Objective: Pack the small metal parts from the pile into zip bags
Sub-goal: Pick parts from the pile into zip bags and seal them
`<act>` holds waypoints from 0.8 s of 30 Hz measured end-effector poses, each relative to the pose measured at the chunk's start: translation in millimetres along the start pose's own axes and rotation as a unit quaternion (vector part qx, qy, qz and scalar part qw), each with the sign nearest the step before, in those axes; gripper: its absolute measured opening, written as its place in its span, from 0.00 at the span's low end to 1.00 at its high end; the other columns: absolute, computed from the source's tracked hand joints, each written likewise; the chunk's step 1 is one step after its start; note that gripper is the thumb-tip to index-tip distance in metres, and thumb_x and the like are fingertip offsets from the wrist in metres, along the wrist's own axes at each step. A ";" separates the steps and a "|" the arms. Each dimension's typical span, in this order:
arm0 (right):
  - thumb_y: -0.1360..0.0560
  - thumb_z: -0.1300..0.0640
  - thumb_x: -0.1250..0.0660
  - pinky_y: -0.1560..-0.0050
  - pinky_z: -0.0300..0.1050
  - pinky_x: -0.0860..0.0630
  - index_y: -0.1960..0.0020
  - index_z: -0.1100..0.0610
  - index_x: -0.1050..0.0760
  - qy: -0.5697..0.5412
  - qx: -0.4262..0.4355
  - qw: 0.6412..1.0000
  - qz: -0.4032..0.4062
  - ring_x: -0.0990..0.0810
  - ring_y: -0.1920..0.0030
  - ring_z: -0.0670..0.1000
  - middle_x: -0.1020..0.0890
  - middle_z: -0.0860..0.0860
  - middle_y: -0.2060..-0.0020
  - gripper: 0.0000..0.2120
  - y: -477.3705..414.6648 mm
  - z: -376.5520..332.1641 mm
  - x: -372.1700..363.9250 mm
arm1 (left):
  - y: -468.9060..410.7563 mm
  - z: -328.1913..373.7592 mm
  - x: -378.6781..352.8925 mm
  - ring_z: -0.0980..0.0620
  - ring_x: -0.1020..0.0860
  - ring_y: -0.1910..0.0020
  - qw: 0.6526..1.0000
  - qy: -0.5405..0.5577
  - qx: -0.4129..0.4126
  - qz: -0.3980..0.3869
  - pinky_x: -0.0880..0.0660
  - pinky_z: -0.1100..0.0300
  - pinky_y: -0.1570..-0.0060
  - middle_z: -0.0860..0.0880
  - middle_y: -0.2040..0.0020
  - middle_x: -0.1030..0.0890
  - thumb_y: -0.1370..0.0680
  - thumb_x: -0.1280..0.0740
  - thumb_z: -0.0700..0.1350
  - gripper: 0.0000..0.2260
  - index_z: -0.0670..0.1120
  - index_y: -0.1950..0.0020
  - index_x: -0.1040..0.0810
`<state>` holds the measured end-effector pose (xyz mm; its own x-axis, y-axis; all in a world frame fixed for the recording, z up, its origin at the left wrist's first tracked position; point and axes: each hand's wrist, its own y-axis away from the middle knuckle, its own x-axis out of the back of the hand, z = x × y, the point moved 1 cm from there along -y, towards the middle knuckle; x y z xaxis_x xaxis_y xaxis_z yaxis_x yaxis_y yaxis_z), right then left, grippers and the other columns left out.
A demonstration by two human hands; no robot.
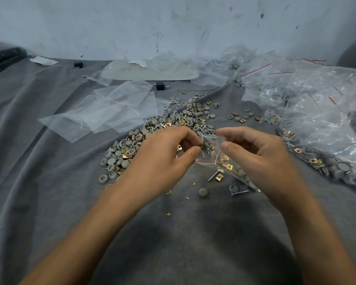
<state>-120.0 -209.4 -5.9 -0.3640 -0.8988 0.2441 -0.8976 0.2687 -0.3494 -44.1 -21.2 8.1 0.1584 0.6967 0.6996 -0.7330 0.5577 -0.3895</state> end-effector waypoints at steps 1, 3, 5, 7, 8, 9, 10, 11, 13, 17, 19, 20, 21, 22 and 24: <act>0.23 0.61 0.27 0.55 0.32 0.23 0.47 0.44 0.15 0.000 0.000 1.000 -0.001 0.17 0.58 0.41 0.14 0.44 0.58 0.13 0.1 0.1 0.2 | -0.3 -0.5 -0.7 0.69 0.26 0.60 1.000 -0.003 0.003 -0.004 0.34 0.74 0.60 0.63 0.62 0.23 0.22 0.28 0.48 0.04 0.54 0.48 0.18; 0.23 0.61 0.27 0.56 0.32 0.23 0.47 0.44 0.15 -0.002 -0.002 1.000 -0.001 0.17 0.58 0.41 0.14 0.44 0.58 0.12 0.4 0.2 0.3 | -0.4 -2.4 -2.3 0.67 0.24 0.60 1.000 0.004 0.016 0.003 0.32 0.70 0.60 0.63 0.61 0.20 0.22 0.28 0.52 0.07 0.57 0.45 0.18; 0.23 0.61 0.27 0.56 0.32 0.23 0.47 0.45 0.15 -0.005 -0.002 1.000 -0.006 0.17 0.58 0.41 0.14 0.44 0.58 0.12 0.9 0.7 0.0 | -0.1 -3.8 -4.4 0.64 0.22 0.60 0.999 0.023 0.030 0.024 0.28 0.66 0.60 0.65 0.59 0.18 0.23 0.28 0.54 0.07 0.59 0.45 0.18; 0.23 0.62 0.28 0.56 0.32 0.23 0.47 0.45 0.15 0.001 0.002 1.000 -0.007 0.17 0.58 0.42 0.14 0.45 0.58 0.12 0.7 1.2 0.4 | -0.6 -5.5 -6.3 0.64 0.20 0.56 0.997 0.050 0.035 0.040 0.25 0.65 0.56 0.65 0.56 0.17 0.21 0.29 0.53 0.07 0.58 0.44 0.18; 0.23 0.62 0.28 0.56 0.33 0.22 0.47 0.44 0.15 0.001 0.004 1.000 0.001 0.16 0.58 0.43 0.14 0.45 0.57 0.13 0.1 1.5 1.6 | -1.6 -7.8 -5.9 0.64 0.20 0.55 0.996 0.065 0.037 0.049 0.25 0.66 0.56 0.65 0.55 0.17 0.21 0.30 0.52 0.07 0.58 0.43 0.18; 0.23 0.62 0.28 0.55 0.35 0.21 0.47 0.44 0.15 -0.003 0.008 1.000 0.018 0.16 0.57 0.44 0.13 0.46 0.57 0.13 -0.9 2.3 3.5 | -3.2 -11.1 -4.5 0.64 0.20 0.55 0.994 0.075 0.043 0.060 0.26 0.67 0.57 0.66 0.56 0.17 0.20 0.31 0.51 0.07 0.57 0.43 0.18; 0.23 0.62 0.28 0.54 0.35 0.21 0.48 0.44 0.15 -0.012 0.012 0.999 0.041 0.16 0.57 0.45 0.13 0.46 0.57 0.13 -1.9 3.2 5.9 | -4.6 -15.1 -2.0 0.64 0.20 0.56 0.993 0.077 0.051 0.070 0.27 0.68 0.59 0.67 0.56 0.18 0.20 0.31 0.50 0.06 0.58 0.44 0.18; 0.23 0.62 0.28 0.54 0.35 0.21 0.48 0.45 0.15 -0.023 0.016 0.997 0.067 0.17 0.58 0.44 0.13 0.45 0.57 0.12 -3.0 4.0 8.6 | -6.0 -19.4 0.2 0.64 0.21 0.58 0.993 0.070 0.058 0.073 0.28 0.68 0.60 0.67 0.57 0.18 0.20 0.31 0.49 0.05 0.58 0.45 0.18; 0.22 0.62 0.28 0.55 0.32 0.23 0.48 0.46 0.15 -0.048 0.018 0.992 0.117 0.18 0.58 0.40 0.14 0.42 0.59 0.11 -5.5 5.4 14.0 | -6.1 -27.9 1.1 0.63 0.22 0.60 0.995 0.039 0.069 0.058 0.29 0.65 0.62 0.65 0.58 0.19 0.20 0.31 0.50 0.04 0.59 0.49 0.18; 0.23 0.60 0.28 0.55 0.31 0.24 0.48 0.46 0.15 -0.066 0.016 0.985 0.161 0.19 0.58 0.39 0.15 0.42 0.59 0.10 -8.6 6.4 21.1 | -8.3 -32.0 -19.4 0.62 0.22 0.62 0.995 -0.043 0.091 -0.016 0.27 0.61 0.61 0.61 0.60 0.20 0.21 0.30 0.53 0.02 0.57 0.50 0.19; 0.23 0.60 0.28 0.56 0.31 0.25 0.48 0.47 0.15 -0.066 0.014 0.985 0.161 0.20 0.58 0.39 0.15 0.41 0.60 0.09 -9.3 6.7 20.6 | -15.0 -31.2 -35.9 0.58 0.21 0.55 0.991 -0.091 0.089 -0.049 0.25 0.56 0.53 0.59 0.55 0.19 0.22 0.30 0.55 0.07 0.55 0.45 0.19; 0.23 0.60 0.28 0.56 0.30 0.25 0.48 0.47 0.15 -0.064 0.014 0.985 0.159 0.20 0.59 0.39 0.16 0.41 0.60 0.09 -9.5 6.5 19.8 | -19.4 -30.3 -43.4 0.56 0.21 0.50 0.990 -0.104 0.080 -0.054 0.25 0.55 0.49 0.58 0.51 0.19 0.22 0.30 0.56 0.10 0.55 0.43 0.20; 0.23 0.61 0.28 0.56 0.30 0.25 0.48 0.47 0.15 -0.061 0.014 0.986 0.158 0.20 0.59 0.38 0.16 0.41 0.60 0.09 -9.4 6.5 19.2 | -23.9 -29.3 -50.4 0.54 0.23 0.46 0.989 -0.114 0.069 -0.056 0.25 0.54 0.45 0.55 0.47 0.20 0.23 0.30 0.57 0.14 0.54 0.40 0.20; 0.22 0.61 0.28 0.56 0.30 0.25 0.48 0.48 0.15 -0.058 0.014 0.986 0.156 0.20 0.59 0.38 0.15 0.41 0.61 0.09 -9.6 6.3 19.1 | -28.0 -28.8 -56.6 0.53 0.24 0.42 0.988 -0.128 0.062 -0.059 0.26 0.53 0.41 0.53 0.44 0.21 0.23 0.30 0.59 0.18 0.53 0.37 0.22; 0.22 0.62 0.28 0.56 0.30 0.25 0.48 0.49 0.15 -0.058 0.012 0.986 0.155 0.20 0.60 0.38 0.15 0.41 0.61 0.09 -9.9 5.9 19.6 | -36.2 -30.4 -67.4 0.49 0.28 0.36 0.980 -0.170 0.063 -0.080 0.28 0.50 0.36 0.50 0.38 0.23 0.25 0.31 0.65 0.25 0.53 0.33 0.25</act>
<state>-116.8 -231.7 -3.0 -0.5880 -0.8087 0.0173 -0.7411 0.5300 -0.4123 -8.2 -74.7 -43.1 0.0643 0.4022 0.9133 -0.7965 0.5721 -0.1959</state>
